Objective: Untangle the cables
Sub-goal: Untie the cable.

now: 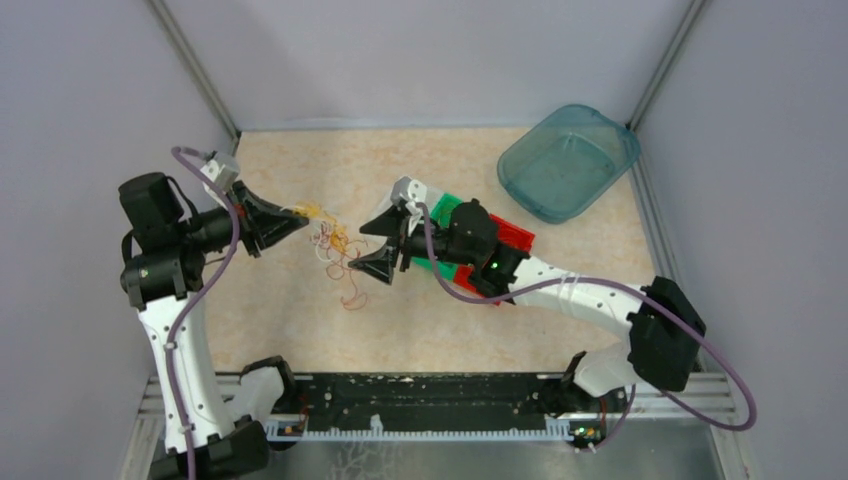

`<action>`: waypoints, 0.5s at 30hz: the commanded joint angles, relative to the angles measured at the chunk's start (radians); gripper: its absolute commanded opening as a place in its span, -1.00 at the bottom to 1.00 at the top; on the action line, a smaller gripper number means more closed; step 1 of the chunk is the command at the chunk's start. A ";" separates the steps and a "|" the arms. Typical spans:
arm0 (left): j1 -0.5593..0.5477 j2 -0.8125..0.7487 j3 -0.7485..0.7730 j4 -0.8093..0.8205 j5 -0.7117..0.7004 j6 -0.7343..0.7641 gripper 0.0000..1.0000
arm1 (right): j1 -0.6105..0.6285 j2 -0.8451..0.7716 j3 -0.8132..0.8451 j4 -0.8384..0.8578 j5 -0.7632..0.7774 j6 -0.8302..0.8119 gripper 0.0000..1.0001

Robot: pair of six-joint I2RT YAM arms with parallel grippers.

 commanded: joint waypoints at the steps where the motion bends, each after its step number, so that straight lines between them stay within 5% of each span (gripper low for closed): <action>1: -0.001 -0.017 0.037 0.013 0.047 -0.030 -1.00 | 0.037 0.050 0.024 0.098 0.048 -0.040 0.47; 15: -0.001 -0.026 0.023 0.062 0.032 -0.074 -1.00 | 0.091 0.112 0.013 0.286 0.213 -0.019 -0.41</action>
